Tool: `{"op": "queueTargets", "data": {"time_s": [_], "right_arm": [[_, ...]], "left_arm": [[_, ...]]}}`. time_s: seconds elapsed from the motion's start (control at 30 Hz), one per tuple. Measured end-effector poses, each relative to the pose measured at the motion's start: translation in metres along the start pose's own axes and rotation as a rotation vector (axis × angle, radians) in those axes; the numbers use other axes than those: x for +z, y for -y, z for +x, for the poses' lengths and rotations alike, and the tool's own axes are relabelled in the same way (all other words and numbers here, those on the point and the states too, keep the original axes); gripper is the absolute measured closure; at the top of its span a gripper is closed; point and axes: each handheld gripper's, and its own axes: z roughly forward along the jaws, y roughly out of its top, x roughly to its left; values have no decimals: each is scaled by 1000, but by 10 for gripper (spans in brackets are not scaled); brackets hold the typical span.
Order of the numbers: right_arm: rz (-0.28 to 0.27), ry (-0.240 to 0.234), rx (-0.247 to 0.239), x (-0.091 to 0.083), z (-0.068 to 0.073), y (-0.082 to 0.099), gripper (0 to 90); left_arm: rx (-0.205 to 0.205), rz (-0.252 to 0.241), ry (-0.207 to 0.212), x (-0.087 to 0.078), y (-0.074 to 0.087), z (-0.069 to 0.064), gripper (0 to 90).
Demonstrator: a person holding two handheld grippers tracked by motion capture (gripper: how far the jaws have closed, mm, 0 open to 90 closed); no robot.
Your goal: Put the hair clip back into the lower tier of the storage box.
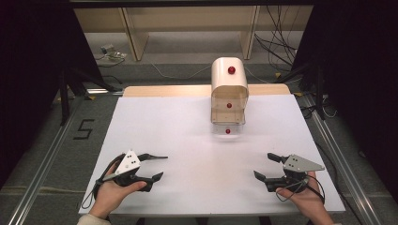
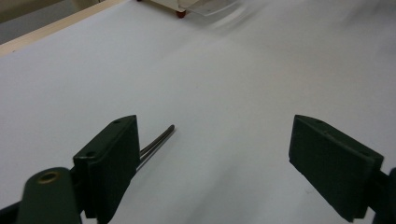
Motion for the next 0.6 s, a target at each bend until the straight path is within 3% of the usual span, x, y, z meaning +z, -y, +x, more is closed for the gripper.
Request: {"op": "queueTargets", "data": {"time_s": [0.4,0.6], "right_arm": [[5,-11,-16,1,4,-1,161],[7,-12,-15,2,4,-1,161]], "left_arm": [[-16,32,-47,1,7,28,180],[27,65,-53,9,8,36,211]]}}
